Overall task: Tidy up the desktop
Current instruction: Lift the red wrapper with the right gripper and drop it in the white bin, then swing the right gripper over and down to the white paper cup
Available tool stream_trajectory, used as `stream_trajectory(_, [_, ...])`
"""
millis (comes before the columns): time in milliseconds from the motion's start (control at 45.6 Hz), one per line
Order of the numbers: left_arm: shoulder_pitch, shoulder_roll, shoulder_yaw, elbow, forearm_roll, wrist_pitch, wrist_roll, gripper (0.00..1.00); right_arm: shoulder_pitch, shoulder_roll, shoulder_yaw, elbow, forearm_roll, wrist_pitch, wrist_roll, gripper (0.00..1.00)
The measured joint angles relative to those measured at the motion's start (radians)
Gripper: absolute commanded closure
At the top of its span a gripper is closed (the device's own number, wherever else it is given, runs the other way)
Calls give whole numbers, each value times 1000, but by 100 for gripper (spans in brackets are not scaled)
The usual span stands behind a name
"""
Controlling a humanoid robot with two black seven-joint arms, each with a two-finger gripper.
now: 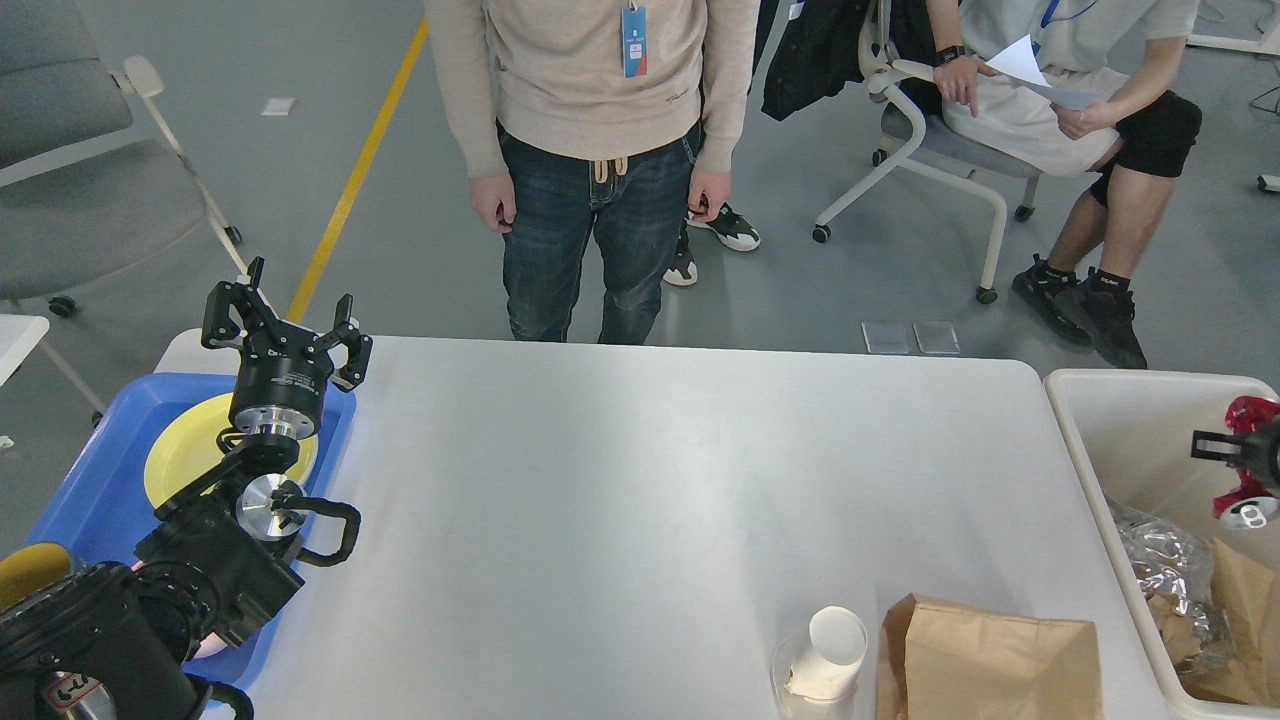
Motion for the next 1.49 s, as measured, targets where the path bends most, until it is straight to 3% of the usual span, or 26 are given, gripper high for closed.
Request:
stream_trajectory(22, [0, 0, 0, 0, 0, 0, 0, 3, -25, 12, 9, -23, 8, -4, 0, 90])
stream_trajectory(44, [0, 0, 0, 0, 0, 0, 0, 3, -68, 33, 23, -65, 24, -11, 0, 70])
stream_trajectory(88, [0, 0, 0, 0, 0, 0, 0, 3, -118, 61, 40, -117, 46, -18, 0, 42])
stream_trajectory(176, [0, 0, 0, 0, 0, 1, 0, 3, -201, 117, 65, -208, 98, -30, 0, 32])
stream_trajectory(263, [0, 0, 0, 0, 0, 1, 0, 3, -243, 152, 74, -253, 129, -37, 0, 15])
stream_trajectory(724, [0, 0, 0, 0, -1, 1, 0, 3, -246, 153, 79, -261, 139, -35, 1, 7])
stream_trajectory(943, [0, 0, 0, 0, 0, 1, 0, 4, -112, 153, 48, -193, 134, -5, 1, 7])
stream_trajectory(1053, [0, 0, 0, 0, 0, 1, 0, 3, 31, 147, -39, -72, 128, 33, 1, 7])
stream_trajectory(1294, [0, 0, 0, 0, 0, 1, 0, 3, 442, 134, -277, 373, 127, 100, 1, 7])
stream_trajectory(1492, [0, 0, 0, 0, 0, 1, 0, 3, 707, 135, -313, 649, 123, 273, -3, 7])
